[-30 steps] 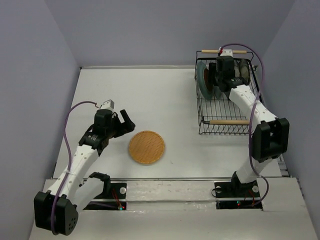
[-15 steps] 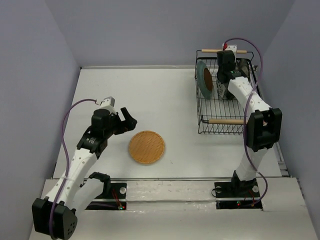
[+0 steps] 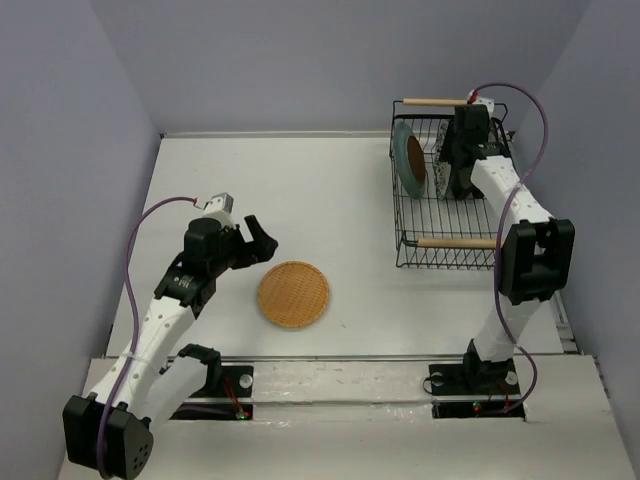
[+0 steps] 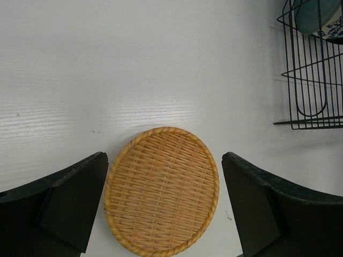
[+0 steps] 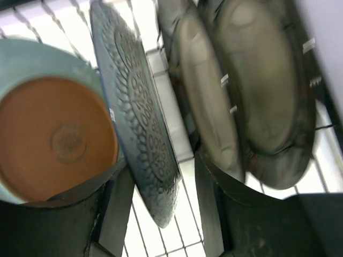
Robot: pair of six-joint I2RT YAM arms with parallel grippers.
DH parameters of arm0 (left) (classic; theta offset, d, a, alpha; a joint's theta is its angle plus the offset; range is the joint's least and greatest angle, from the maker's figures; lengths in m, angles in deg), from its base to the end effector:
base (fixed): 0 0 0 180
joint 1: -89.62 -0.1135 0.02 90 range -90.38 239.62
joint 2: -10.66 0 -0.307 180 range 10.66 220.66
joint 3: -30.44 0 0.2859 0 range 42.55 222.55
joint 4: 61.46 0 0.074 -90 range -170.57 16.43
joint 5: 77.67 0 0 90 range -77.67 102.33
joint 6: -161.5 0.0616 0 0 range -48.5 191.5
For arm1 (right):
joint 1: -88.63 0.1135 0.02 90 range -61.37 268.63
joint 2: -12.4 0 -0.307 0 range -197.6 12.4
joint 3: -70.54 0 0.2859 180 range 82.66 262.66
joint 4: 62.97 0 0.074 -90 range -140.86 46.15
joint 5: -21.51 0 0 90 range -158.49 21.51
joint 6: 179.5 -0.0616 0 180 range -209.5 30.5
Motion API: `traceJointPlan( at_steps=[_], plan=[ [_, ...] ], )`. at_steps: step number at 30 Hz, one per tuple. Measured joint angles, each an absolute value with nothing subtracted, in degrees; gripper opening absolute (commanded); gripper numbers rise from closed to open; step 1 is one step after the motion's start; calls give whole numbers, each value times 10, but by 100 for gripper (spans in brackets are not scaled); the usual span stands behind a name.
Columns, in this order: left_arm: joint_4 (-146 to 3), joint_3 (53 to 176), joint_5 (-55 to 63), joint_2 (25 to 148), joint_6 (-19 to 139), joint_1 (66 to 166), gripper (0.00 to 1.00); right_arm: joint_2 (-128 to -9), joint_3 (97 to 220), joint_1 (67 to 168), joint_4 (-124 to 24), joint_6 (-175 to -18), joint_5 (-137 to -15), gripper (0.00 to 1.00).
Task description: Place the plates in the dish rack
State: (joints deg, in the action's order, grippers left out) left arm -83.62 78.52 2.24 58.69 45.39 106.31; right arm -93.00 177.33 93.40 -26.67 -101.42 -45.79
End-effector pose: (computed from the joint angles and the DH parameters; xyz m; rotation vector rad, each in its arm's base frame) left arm 0.2127 -0.0751 0.2913 -0.0459 2.0091 -0.6576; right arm 0.4949 0.0174 0.3415 0.3548 2.1085 -0.2614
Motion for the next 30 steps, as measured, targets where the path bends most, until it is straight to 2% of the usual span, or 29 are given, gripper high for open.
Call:
traceJointPlan(
  at_steps=[13, 14, 18, 23, 25, 26, 27, 28, 30],
  plan=[
    [-836, 785, 22, 587, 454, 1063, 99, -919, 1767, 934, -260, -1014, -501, 57],
    [-836, 785, 22, 587, 455, 1063, 99, -916, 1767, 934, -260, -1013, -503, 56],
    [-836, 785, 22, 587, 455, 1063, 99, -904, 1767, 934, -260, -1010, -509, 42],
    [-834, 782, 22, 585, 455, 1063, 99, -909, 1778, 935, -256, -1004, -508, 44],
    [-834, 778, 22, 583, 455, 1063, 99, -916, 1781, 935, -256, -1002, -508, 36],
    [-835, 778, 22, 583, 455, 1063, 99, -920, 1782, 935, -256, -1002, -508, 29],
    [-835, 778, 22, 583, 455, 1063, 99, -925, 1782, 935, -256, -1002, -507, 17],
    [-834, 778, 22, 583, 455, 1063, 99, -929, 1782, 936, -257, -999, -504, 11],
    [-834, 778, 22, 583, 455, 1063, 99, -932, 1783, 939, -256, -977, -467, 7]
  ],
)
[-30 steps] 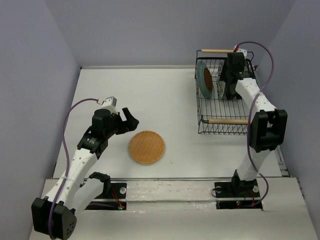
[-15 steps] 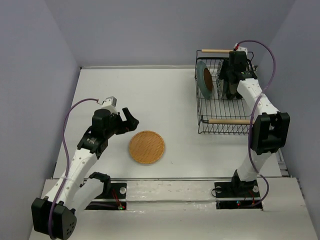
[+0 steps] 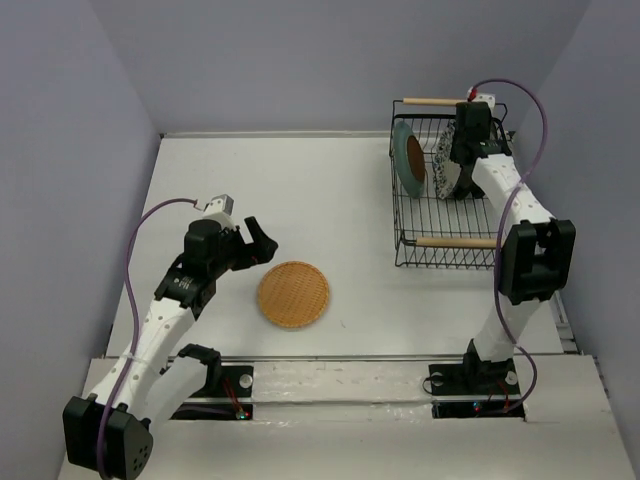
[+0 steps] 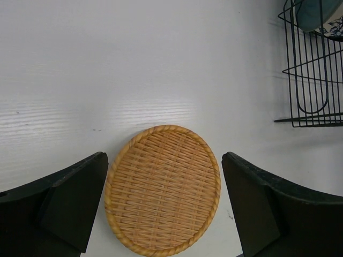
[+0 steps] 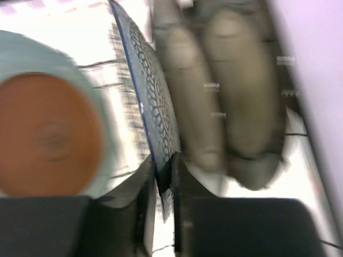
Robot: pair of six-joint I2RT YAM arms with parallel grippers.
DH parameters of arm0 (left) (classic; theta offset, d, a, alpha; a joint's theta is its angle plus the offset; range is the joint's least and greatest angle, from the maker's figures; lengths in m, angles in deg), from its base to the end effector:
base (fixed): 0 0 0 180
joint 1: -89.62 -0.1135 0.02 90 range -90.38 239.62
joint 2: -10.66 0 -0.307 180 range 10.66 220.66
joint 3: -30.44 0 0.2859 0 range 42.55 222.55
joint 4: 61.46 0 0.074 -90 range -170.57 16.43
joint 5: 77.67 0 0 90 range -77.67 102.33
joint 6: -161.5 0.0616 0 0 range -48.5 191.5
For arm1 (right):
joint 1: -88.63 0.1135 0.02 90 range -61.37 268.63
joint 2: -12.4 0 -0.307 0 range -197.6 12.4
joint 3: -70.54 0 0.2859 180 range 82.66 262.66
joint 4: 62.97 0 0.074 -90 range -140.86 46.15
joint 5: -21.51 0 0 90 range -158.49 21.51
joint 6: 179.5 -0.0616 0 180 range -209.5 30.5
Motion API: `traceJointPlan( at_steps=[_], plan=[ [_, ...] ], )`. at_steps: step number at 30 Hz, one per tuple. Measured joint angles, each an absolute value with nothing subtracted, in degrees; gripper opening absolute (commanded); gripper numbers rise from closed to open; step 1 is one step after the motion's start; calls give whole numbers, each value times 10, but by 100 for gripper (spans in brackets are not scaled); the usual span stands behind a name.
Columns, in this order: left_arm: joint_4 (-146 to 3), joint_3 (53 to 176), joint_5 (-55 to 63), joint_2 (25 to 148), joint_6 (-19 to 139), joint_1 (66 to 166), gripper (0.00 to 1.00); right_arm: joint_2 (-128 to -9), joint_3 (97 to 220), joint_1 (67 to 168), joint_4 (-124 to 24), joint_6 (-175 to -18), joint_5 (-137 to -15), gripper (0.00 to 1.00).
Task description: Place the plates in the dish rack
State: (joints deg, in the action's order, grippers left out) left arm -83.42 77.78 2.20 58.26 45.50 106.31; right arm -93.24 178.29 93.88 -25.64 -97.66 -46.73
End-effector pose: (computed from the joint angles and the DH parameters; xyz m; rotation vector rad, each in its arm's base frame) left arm 0.2110 -0.0746 0.2880 -0.0438 2.0110 -0.6567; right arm 0.4957 0.0226 0.3440 0.2672 2.1323 -0.2788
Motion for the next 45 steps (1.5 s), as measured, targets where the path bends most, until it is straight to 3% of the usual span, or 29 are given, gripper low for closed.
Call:
traceJointPlan(
  at_steps=[15, 32, 38, 45],
  plan=[
    [-832, 778, 11, 578, 455, 1064, 99, -931, 1779, 931, -247, -983, -424, 7],
    [-828, 778, 5, 578, 455, 1065, 99, -1016, 1901, 938, -228, -917, -413, 10],
    [-828, 778, 3, 579, 455, 1065, 99, -1038, 1930, 947, -226, -897, -401, 20],
    [-828, 778, 3, 579, 455, 1065, 99, -1054, 1944, 957, -247, -900, -410, 44]
  ],
)
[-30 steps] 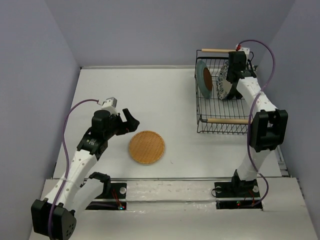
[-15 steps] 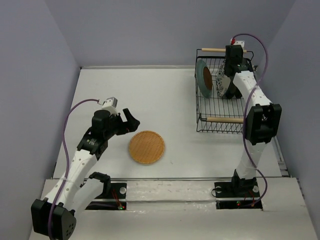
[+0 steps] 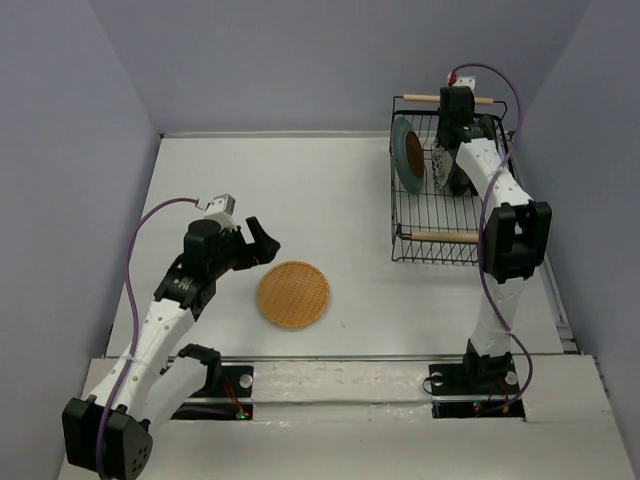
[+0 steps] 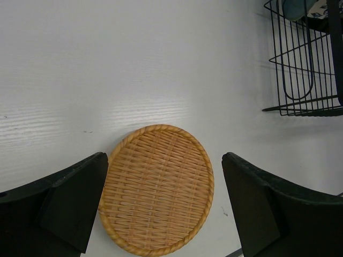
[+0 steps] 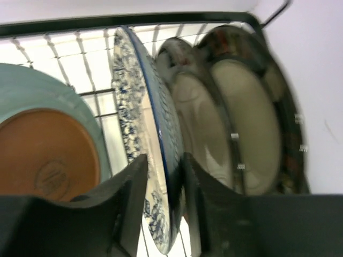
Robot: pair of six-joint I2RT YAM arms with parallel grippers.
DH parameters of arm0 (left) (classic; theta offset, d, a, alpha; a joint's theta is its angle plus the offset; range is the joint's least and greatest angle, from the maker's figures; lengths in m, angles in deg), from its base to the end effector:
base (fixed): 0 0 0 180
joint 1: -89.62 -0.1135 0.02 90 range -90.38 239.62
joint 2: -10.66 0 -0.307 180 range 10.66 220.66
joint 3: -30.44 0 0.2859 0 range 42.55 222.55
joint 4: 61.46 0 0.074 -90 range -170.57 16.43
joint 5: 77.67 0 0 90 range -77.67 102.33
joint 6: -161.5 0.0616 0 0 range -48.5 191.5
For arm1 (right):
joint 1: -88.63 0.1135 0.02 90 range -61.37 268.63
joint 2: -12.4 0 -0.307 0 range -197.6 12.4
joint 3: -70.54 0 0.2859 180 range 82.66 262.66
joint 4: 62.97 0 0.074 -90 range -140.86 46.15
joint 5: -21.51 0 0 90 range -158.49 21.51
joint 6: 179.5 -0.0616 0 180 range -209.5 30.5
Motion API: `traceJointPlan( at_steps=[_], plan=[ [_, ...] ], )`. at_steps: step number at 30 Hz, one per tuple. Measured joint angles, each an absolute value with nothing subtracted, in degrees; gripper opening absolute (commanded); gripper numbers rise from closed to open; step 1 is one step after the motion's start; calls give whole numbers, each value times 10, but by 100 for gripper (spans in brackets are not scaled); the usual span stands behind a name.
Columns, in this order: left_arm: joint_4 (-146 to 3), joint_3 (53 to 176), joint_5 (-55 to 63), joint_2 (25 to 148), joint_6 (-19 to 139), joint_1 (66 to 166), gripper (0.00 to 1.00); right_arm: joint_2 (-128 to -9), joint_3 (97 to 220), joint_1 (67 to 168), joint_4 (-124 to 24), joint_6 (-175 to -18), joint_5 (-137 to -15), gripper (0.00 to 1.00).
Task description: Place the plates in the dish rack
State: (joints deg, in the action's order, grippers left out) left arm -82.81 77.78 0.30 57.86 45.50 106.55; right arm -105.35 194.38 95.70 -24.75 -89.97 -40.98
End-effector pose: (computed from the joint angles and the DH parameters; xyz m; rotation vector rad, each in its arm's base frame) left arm 0.2091 -0.0771 0.2909 -0.0143 1.9974 -0.6944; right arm 0.5554 0.0402 0.3471 0.1606 2.0842 -0.4307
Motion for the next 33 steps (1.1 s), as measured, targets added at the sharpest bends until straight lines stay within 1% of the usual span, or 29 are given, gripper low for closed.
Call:
traceJointPlan(
  at_steps=[2, 3, 4, 7, 12, 17, 19, 21, 24, 29, 33],
  plan=[
    [-828, 778, 3, 578, 455, 1065, 99, -1057, 1944, 961, -248, -899, -414, 48],
    [-828, 778, 3, 578, 455, 1065, 99, -1059, 1944, 963, -248, -899, -419, 48],
    [-828, 778, 3, 579, 455, 1065, 99, -1060, 1944, 965, -248, -899, -422, 52],
    [-828, 778, 3, 578, 455, 1065, 99, -1061, 1943, 967, -252, -899, -431, 58],
    [-828, 778, 3, 578, 455, 1065, 99, -1054, 1937, 969, -258, -899, -438, 61],
    [-828, 778, 3, 578, 455, 1065, 99, -1019, 1923, 970, -258, -902, -452, 65],
    [-828, 778, 3, 578, 455, 1065, 99, -996, 1919, 974, -257, -903, -457, 69],
    [-828, 778, 3, 578, 455, 1065, 99, -978, 1917, 984, -258, -899, -460, 72],
    [-828, 778, 3, 578, 455, 1065, 99, -956, 1917, 1026, -259, -885, -451, 76],
    [-828, 778, 3, 578, 455, 1065, 99, -966, 1917, 1099, -256, -877, -449, 78],
    [-828, 778, 3, 578, 455, 1065, 99, -989, 1918, 1128, -255, -872, -441, 76]
  ],
)
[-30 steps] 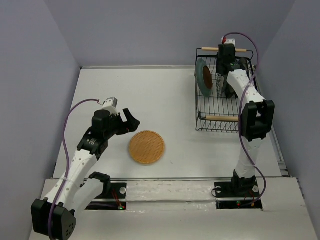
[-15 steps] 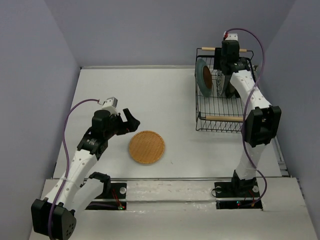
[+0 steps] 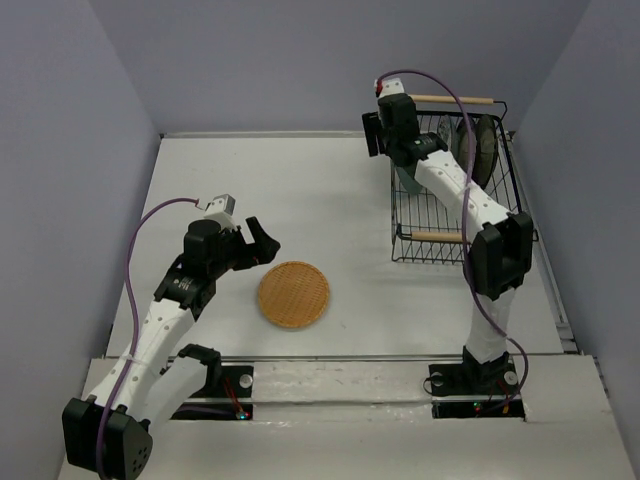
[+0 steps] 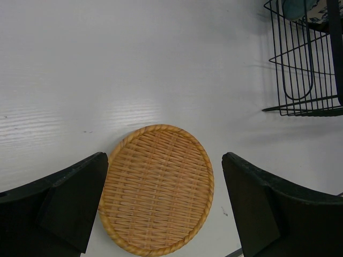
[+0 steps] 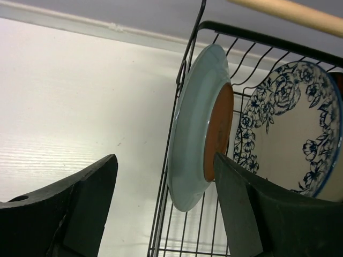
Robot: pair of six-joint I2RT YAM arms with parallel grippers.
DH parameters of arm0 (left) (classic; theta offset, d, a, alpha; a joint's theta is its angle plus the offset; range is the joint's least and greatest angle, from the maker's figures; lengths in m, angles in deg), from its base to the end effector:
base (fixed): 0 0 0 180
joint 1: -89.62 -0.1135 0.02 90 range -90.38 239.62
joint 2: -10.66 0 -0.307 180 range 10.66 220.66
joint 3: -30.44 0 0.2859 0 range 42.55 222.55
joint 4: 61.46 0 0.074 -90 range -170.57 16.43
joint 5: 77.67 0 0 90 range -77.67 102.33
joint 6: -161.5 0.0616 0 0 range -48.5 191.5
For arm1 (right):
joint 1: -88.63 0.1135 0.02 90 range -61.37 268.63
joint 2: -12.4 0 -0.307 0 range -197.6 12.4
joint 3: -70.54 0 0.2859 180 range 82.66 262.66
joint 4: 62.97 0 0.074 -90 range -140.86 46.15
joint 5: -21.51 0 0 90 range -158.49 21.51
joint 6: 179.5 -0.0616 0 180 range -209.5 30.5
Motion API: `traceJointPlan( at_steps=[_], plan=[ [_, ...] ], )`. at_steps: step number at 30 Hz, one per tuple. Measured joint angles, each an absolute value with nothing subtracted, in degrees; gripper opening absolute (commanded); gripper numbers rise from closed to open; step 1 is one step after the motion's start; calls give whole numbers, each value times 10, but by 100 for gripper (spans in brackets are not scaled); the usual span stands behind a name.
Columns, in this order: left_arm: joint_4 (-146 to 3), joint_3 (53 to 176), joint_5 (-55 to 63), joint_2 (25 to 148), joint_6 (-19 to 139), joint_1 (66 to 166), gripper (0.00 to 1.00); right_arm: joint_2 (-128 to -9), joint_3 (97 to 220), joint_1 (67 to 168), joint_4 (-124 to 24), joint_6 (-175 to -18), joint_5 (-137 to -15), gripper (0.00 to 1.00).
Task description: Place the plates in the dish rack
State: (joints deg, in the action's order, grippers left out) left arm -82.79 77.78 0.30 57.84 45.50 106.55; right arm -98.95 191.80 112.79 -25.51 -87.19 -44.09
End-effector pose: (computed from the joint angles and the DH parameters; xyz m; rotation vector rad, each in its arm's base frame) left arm 0.2090 -0.0771 0.2910 -0.0142 1.9967 -0.6946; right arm 0.4928 0.1932 0.3885 -0.2021 2.0007 -0.1942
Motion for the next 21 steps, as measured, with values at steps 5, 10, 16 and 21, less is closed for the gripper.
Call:
traceJointPlan(
  at_steps=[5, 10, 16, 21],
  plan=[
    [-828, 778, 3, 577, 455, 1065, 99, -1032, 1926, 1137, -251, -863, -411, 59],
    [-828, 778, 3, 577, 455, 1065, 99, -1062, 1942, 1137, -243, -854, -363, 32],
    [-828, 778, 3, 577, 455, 1065, 99, -1072, 1950, 1137, -242, -850, -336, 13],
    [-828, 778, 1, 577, 455, 1065, 99, -1072, 1963, 1135, -239, -844, -305, 7]
  ],
)
